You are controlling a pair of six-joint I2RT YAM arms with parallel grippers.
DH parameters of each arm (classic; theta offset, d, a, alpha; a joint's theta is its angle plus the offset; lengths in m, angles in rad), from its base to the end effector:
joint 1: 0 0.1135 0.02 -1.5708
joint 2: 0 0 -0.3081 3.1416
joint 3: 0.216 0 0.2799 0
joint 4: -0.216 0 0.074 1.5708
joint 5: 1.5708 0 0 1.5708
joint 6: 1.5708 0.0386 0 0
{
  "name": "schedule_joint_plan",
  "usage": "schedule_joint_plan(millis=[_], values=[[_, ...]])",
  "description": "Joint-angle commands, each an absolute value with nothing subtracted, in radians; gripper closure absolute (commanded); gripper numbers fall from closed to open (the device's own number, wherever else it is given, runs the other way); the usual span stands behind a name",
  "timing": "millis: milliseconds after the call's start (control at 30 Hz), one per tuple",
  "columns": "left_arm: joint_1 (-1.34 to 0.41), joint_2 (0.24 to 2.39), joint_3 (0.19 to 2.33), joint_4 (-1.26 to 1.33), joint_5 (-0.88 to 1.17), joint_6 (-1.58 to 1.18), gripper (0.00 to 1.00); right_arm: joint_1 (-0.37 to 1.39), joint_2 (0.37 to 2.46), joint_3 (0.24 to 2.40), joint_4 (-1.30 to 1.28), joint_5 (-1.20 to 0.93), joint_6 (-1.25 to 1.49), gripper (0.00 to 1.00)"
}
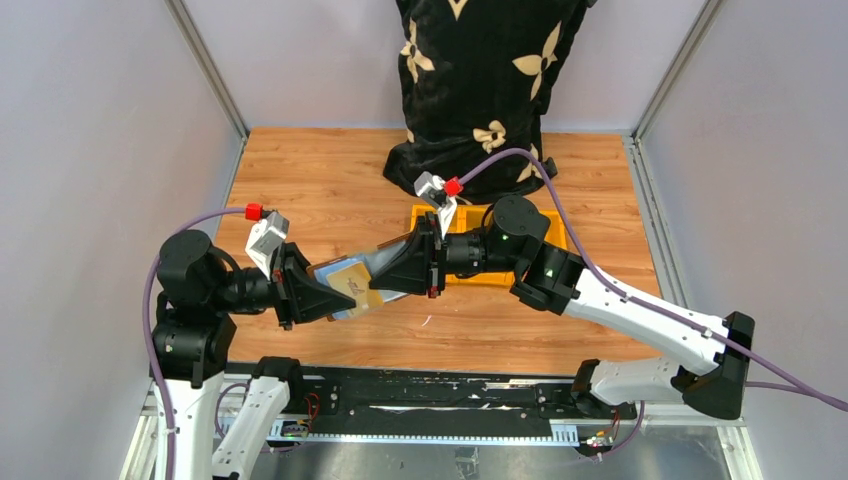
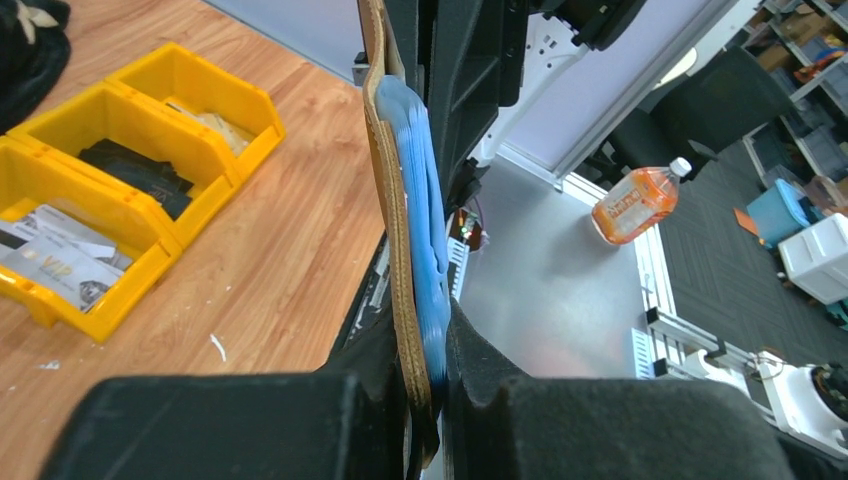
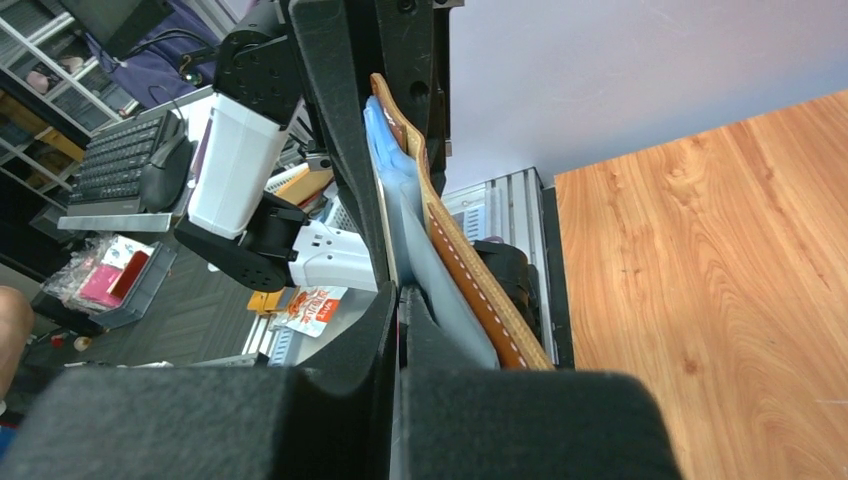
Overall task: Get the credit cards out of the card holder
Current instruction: Remove the credit card from the card holder.
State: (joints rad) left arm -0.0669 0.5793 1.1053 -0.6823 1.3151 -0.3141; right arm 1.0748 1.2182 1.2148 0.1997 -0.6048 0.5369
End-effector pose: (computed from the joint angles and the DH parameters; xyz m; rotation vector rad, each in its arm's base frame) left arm 0.0486 -0.0407 0.4583 0.8030 1.6215 -1.3894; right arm 0.1192 0.2663 0.4823 -0.9801 1.3380 1.6977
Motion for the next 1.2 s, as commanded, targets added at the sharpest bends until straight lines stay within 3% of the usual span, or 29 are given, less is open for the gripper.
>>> schedule_joint_plan(millis=[0,333,433,667,733,900,1000,1167], values=[[-0.068,0.579,1.137,-0.652,1.432,-0.344,0.88,1.044,1.178,1.15,0.267,-0.64,0.567,1.0],[-0.068,0.586,1.152,-0.652,1.422,-0.36,0.82,1.043,1.148,1.108,0.311,-0.665,0.604,1.0],[-0.068,0.583,1.148,-0.651,1.346,-0.365,0.87,1.051,1.174,1.127,0.328,-0.703,0.627,0.77],[-0.068,0.585,1.145,-0.652,1.306,-0.37,0.89,1.079,1.224,1.131,0.359,-0.684,0.627,0.7],[-0.068,0.583,1.144,-0.651,1.308,-0.37,0.89,1.081,1.231,1.133,0.365,-0.675,0.629,0.73],[-0.068,0.581,1.147,-0.652,1.351,-0.373,0.79,1.08,1.226,1.134,0.371,-0.66,0.629,1.0],[-0.068,0.585,1.152,-0.652,1.408,-0.383,0.68,1.078,1.207,1.12,0.392,-0.658,0.636,1.0],[-0.067,0.599,1.16,-0.654,1.462,-0.401,0.68,1.078,1.201,1.097,0.421,-0.667,0.659,1.0]])
